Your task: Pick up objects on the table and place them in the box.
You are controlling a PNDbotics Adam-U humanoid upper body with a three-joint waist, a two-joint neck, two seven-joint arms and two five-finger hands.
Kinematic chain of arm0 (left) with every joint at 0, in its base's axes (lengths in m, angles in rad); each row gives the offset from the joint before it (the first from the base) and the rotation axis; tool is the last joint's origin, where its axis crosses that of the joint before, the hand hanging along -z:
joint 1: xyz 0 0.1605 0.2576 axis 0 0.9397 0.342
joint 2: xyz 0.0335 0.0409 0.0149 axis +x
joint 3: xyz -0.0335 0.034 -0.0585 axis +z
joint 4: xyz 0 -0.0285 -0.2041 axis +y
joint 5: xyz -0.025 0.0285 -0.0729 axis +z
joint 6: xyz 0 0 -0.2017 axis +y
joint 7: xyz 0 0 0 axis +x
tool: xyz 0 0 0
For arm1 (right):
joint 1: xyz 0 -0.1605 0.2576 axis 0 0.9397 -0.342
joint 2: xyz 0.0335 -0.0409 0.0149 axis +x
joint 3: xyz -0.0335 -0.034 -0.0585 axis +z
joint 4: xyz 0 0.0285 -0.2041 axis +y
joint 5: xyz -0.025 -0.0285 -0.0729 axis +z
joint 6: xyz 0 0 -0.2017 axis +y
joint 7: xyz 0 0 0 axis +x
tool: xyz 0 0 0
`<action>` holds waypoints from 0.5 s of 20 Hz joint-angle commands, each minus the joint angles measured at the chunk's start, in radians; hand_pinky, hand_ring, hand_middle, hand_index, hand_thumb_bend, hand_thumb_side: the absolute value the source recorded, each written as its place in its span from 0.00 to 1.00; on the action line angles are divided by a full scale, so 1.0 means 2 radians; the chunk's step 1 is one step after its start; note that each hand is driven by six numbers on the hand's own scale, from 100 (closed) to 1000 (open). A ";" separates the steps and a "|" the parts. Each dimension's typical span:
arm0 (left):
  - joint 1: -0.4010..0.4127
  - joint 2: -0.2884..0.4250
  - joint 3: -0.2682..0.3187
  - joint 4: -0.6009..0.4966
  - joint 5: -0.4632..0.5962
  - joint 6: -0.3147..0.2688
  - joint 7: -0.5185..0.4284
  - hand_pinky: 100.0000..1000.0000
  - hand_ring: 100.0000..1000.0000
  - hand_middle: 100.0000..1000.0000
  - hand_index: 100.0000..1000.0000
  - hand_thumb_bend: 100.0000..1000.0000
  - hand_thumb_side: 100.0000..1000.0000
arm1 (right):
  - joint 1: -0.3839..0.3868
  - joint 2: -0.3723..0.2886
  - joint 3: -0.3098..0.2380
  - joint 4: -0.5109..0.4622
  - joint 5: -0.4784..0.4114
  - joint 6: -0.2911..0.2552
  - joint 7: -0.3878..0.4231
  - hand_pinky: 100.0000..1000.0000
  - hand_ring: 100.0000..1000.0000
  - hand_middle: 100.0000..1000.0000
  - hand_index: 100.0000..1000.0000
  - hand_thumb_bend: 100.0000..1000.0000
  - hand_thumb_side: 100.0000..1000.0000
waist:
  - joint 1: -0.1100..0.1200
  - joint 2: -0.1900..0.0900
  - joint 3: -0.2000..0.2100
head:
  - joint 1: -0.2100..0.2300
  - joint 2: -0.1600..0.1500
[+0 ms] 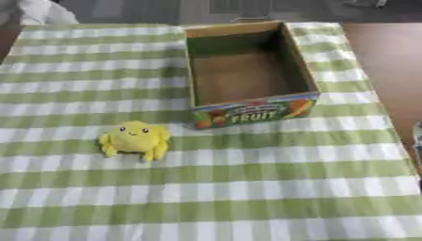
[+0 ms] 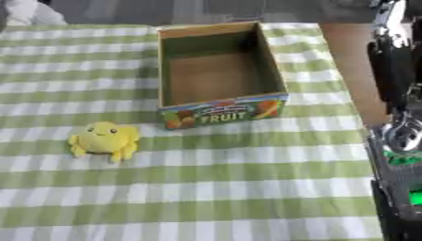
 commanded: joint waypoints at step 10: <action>-0.075 0.098 -0.095 0.067 -0.015 -0.045 -0.082 0.79 0.73 0.70 0.91 0.23 0.93 | -0.004 -0.011 0.007 -0.010 -0.006 -0.001 0.009 0.76 0.86 0.50 0.82 0.00 0.53 | 0.005 -0.010 -0.009 | 0.014 -0.009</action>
